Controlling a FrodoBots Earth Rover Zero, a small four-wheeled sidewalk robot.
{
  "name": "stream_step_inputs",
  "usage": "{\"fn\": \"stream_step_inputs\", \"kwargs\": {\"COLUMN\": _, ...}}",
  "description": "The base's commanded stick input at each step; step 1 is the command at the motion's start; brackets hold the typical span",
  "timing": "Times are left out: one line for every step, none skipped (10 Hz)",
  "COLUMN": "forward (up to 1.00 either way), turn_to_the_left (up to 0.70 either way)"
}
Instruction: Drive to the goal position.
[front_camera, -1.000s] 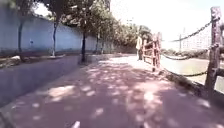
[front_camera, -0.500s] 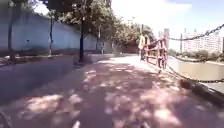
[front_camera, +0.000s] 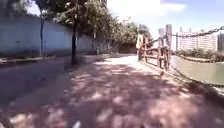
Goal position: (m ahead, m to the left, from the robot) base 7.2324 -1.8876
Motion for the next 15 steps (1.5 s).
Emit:
{"fn": "stream_step_inputs", "kwargs": {"forward": 0.85, "turn_to_the_left": 0.00}}
{"fn": "stream_step_inputs", "kwargs": {"forward": 0.85, "turn_to_the_left": 0.00}}
{"fn": "stream_step_inputs", "kwargs": {"forward": 0.85, "turn_to_the_left": 0.00}}
{"fn": "stream_step_inputs", "kwargs": {"forward": 0.85, "turn_to_the_left": 0.00}}
{"fn": "stream_step_inputs", "kwargs": {"forward": 0.85, "turn_to_the_left": 0.00}}
{"fn": "stream_step_inputs", "kwargs": {"forward": 0.85, "turn_to_the_left": 0.00}}
{"fn": "stream_step_inputs", "kwargs": {"forward": 0.85, "turn_to_the_left": 0.00}}
{"fn": "stream_step_inputs", "kwargs": {"forward": 0.85, "turn_to_the_left": 0.00}}
{"fn": "stream_step_inputs", "kwargs": {"forward": 0.85, "turn_to_the_left": -0.25}}
{"fn": "stream_step_inputs", "kwargs": {"forward": 0.85, "turn_to_the_left": -0.34}}
{"fn": "stream_step_inputs", "kwargs": {"forward": 0.85, "turn_to_the_left": -0.34}}
{"fn": "stream_step_inputs", "kwargs": {"forward": 0.85, "turn_to_the_left": -0.31}}
{"fn": "stream_step_inputs", "kwargs": {"forward": 0.85, "turn_to_the_left": -0.08}}
{"fn": "stream_step_inputs", "kwargs": {"forward": 0.85, "turn_to_the_left": 0.00}}
{"fn": "stream_step_inputs", "kwargs": {"forward": 0.85, "turn_to_the_left": 0.00}}
